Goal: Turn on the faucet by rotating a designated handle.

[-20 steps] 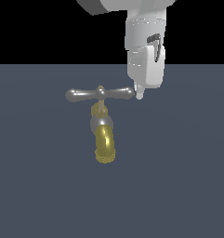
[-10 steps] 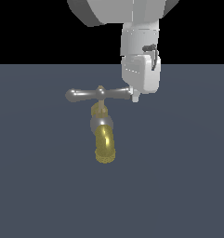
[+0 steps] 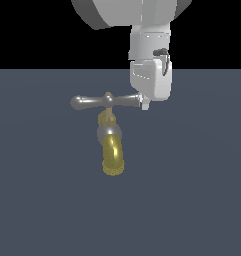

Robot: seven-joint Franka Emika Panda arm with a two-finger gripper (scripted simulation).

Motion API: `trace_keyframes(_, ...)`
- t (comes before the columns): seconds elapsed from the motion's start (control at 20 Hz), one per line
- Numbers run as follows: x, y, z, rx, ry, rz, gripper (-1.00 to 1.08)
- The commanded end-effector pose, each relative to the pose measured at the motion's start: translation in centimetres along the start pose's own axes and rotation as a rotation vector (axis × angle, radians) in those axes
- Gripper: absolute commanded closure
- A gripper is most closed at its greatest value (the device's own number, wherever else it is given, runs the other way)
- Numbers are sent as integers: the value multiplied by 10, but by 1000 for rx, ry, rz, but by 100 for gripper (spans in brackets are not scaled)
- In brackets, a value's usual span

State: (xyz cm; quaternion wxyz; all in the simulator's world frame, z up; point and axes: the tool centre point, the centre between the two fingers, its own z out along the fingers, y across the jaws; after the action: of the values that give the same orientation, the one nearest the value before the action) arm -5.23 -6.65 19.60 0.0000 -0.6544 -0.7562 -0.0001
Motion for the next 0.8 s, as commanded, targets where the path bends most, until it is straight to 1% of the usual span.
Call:
trace_keyframes(0.0,0,0,0,0,0,0,108)
trace_keyframes(0.05,0,0,0,0,0,0,108)
trace_keyframes(0.75,-6,41,0,0,0,0,108)
